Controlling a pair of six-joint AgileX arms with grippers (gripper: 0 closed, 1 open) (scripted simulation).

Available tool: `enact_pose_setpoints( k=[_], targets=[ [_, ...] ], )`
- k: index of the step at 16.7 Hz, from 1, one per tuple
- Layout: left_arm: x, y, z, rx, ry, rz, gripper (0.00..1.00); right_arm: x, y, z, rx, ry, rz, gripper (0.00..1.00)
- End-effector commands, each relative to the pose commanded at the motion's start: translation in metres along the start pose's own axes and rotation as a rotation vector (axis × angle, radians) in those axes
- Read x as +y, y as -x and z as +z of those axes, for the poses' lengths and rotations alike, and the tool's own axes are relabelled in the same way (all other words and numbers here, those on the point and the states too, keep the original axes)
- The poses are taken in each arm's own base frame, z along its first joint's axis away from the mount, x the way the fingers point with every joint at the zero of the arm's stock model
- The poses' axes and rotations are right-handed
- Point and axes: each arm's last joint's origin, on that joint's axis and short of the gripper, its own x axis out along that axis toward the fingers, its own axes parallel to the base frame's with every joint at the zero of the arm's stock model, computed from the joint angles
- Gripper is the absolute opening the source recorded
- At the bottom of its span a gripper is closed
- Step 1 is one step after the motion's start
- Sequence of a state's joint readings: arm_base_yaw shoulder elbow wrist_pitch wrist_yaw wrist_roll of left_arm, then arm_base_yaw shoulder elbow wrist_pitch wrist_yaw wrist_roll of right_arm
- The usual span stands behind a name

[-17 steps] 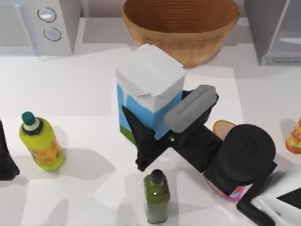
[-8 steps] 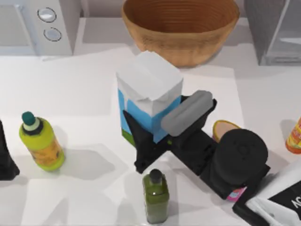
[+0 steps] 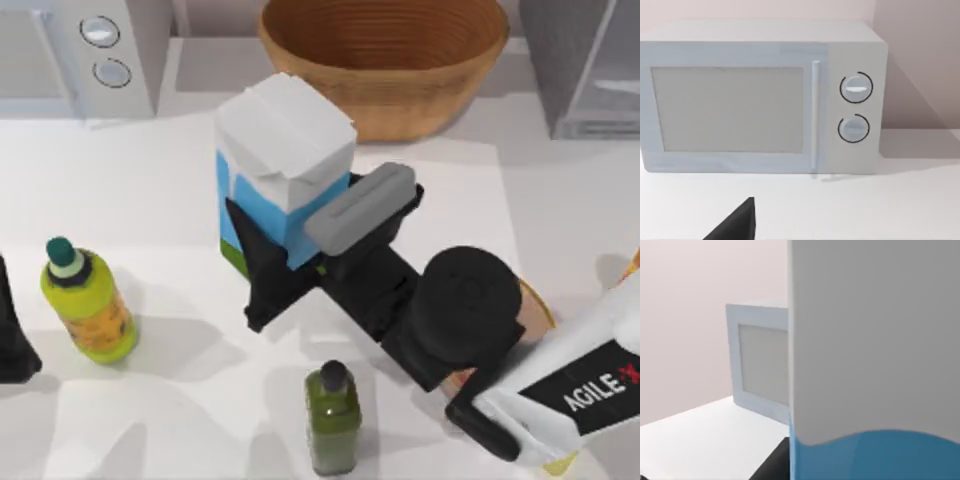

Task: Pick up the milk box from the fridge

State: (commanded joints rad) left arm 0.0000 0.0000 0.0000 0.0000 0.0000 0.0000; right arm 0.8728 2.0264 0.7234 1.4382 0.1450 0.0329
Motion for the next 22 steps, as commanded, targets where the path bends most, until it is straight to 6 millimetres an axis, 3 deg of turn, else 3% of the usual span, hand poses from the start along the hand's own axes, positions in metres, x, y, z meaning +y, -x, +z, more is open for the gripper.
enact_pose_setpoints(
  k=[5,11,22],
  targets=[
    [0.000,0.000,0.000,0.000,0.000,0.000,1.00,-0.003,-0.010,-0.040,0.081,0.016,0.007,0.00],
    [0.000,0.000,0.000,0.000,0.000,0.000,1.00,-0.008,-0.012,-0.046,0.087,0.037,0.009,0.00],
    [0.000,0.000,0.000,0.000,0.000,0.000,1.00,-0.008,-0.012,-0.046,0.087,0.037,0.009,0.83]
  ],
)
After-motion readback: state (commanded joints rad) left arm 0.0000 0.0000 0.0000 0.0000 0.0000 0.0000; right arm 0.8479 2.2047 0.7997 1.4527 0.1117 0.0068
